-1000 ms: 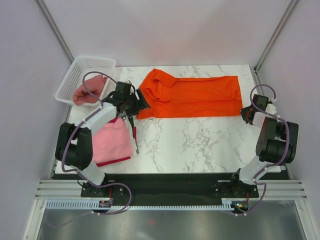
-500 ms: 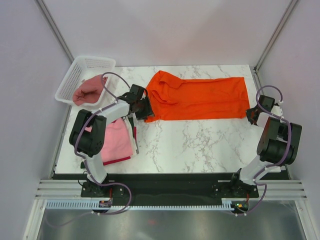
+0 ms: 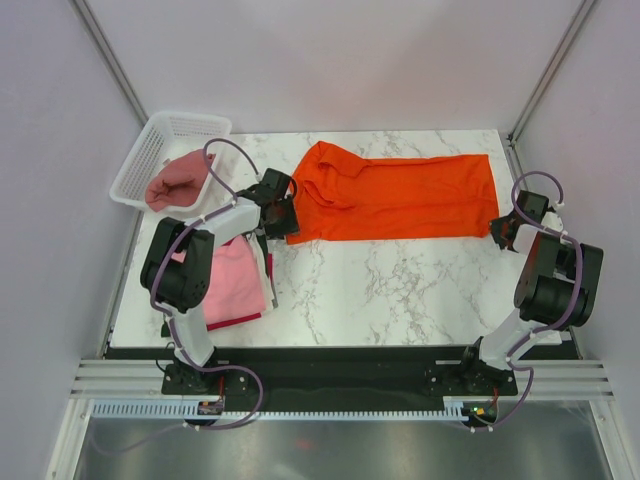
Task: Fold and stack the t-shirts
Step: Fold the tshirt
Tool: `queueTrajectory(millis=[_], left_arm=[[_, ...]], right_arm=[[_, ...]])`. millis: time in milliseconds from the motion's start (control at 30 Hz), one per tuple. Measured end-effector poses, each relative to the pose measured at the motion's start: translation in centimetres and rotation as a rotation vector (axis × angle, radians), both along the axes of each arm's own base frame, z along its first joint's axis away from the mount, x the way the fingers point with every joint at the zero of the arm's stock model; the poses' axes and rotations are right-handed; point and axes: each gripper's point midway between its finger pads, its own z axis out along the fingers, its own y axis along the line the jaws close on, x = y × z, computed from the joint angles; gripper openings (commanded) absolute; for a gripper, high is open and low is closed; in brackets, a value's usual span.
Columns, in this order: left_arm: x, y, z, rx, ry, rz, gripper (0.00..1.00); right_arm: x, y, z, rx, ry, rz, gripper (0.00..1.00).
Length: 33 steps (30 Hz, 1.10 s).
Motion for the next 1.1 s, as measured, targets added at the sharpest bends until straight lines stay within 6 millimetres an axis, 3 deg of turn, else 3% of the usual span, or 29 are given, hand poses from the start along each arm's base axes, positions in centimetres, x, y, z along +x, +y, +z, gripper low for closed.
queueTrajectory(millis=[100, 333, 500, 733, 800, 900, 933, 1033, 1100], left_arm=[[-0.1, 0.0, 0.0, 0.006, 0.003, -0.013, 0.49], [0.0, -0.4, -0.6, 0.009, 0.019, -0.059, 0.02], [0.2, 0.7, -0.8, 0.077, 0.031, -0.057, 0.02], [2.6, 3.0, 1.9, 0.22, -0.046, -0.02, 0.02], [2.4, 3.2, 1.8, 0.228, -0.04, -0.02, 0.08], [1.9, 3.4, 1.5, 0.234, -0.019, -0.02, 0.32], [1.6, 3.5, 1.3, 0.235, -0.014, -0.017, 0.47], [0.4, 4.0, 0.6, 0.24, 0.015, -0.006, 0.66], [-0.2, 4.3, 0.4, 0.241, 0.028, -0.001, 0.69]], right_arm=[[0.0, 0.1, -0.3, 0.008, 0.004, 0.004, 0.0], [-0.1, 0.2, -0.5, 0.015, 0.009, 0.008, 0.0], [-0.1, 0.0, -0.5, 0.018, 0.008, 0.003, 0.0], [-0.5, 0.0, -0.6, 0.024, 0.027, -0.001, 0.0], [-0.6, 0.0, -0.5, 0.026, 0.029, -0.001, 0.0], [-0.5, 0.0, -0.3, 0.024, 0.025, 0.0, 0.0], [-0.5, 0.0, -0.3, 0.024, 0.025, 0.0, 0.0], [-0.6, 0.1, -0.4, 0.026, 0.027, 0.0, 0.0], [-0.7, 0.1, -0.5, 0.026, 0.028, 0.001, 0.0]])
